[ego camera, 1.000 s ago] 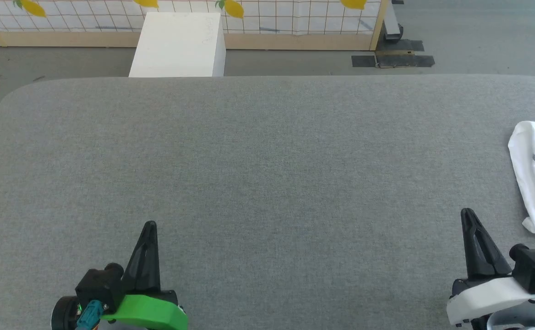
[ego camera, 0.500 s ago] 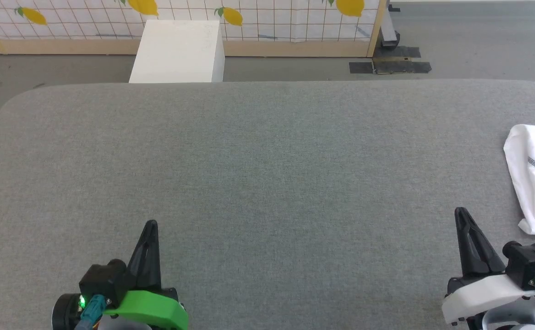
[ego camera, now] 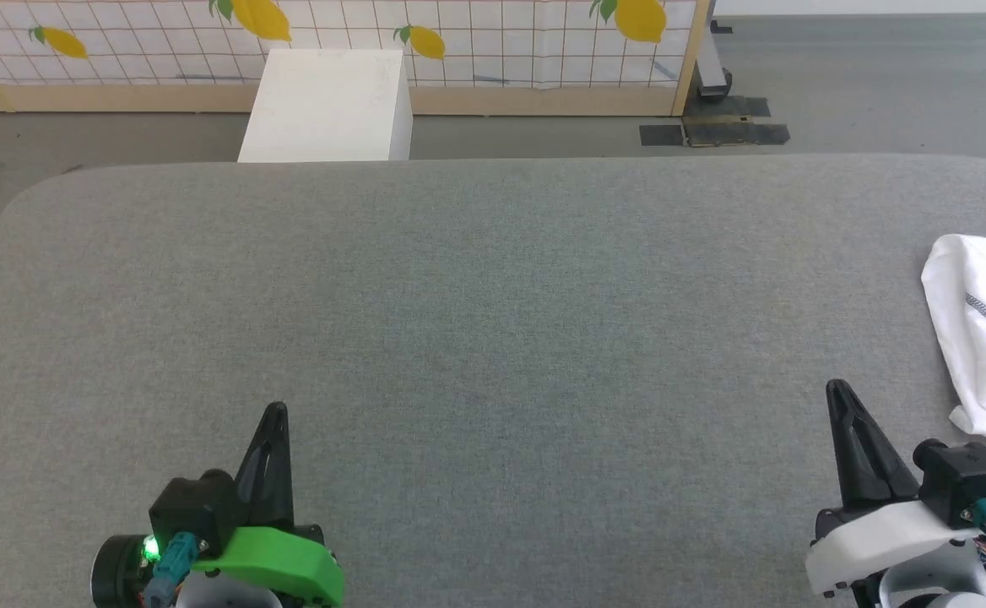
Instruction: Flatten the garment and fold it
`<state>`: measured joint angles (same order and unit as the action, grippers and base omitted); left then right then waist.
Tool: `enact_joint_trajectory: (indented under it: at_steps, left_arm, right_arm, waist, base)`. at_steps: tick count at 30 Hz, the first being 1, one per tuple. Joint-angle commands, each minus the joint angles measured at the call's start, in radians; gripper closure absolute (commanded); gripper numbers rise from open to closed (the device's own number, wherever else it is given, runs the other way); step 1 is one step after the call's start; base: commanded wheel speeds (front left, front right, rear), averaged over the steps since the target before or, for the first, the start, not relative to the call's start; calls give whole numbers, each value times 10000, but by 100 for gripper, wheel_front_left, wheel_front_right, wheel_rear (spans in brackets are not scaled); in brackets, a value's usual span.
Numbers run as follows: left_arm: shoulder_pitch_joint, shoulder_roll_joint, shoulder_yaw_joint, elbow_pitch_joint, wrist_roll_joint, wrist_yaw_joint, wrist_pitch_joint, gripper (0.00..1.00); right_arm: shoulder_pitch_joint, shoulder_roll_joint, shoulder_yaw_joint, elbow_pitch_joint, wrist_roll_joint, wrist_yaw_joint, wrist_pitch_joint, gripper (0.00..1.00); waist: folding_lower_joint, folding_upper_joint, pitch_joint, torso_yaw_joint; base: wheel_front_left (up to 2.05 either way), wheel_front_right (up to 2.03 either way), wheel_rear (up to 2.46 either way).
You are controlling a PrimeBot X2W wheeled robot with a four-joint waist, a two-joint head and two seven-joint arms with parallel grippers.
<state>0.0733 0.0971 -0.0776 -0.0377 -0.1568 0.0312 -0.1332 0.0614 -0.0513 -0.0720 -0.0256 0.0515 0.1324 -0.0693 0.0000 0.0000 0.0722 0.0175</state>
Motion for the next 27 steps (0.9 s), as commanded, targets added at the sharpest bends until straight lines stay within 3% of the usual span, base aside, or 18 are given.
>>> enact_joint_trajectory:
  at_steps: [1,27]
  left_arm:
    - [-220,-57,54,43,116,-50,56,100]
    - [-431,-226,350,180,713,-157,580,100]
  right_arm:
    - [-184,5,45,33,-119,-9,64,100]
    - [-361,8,322,125,-282,-12,322,100]
  waist:
    - [0,0,-19,-5]
    - [0,0,-308,-75]
  base:
    - [0,0,0]
    - [0,0,0]
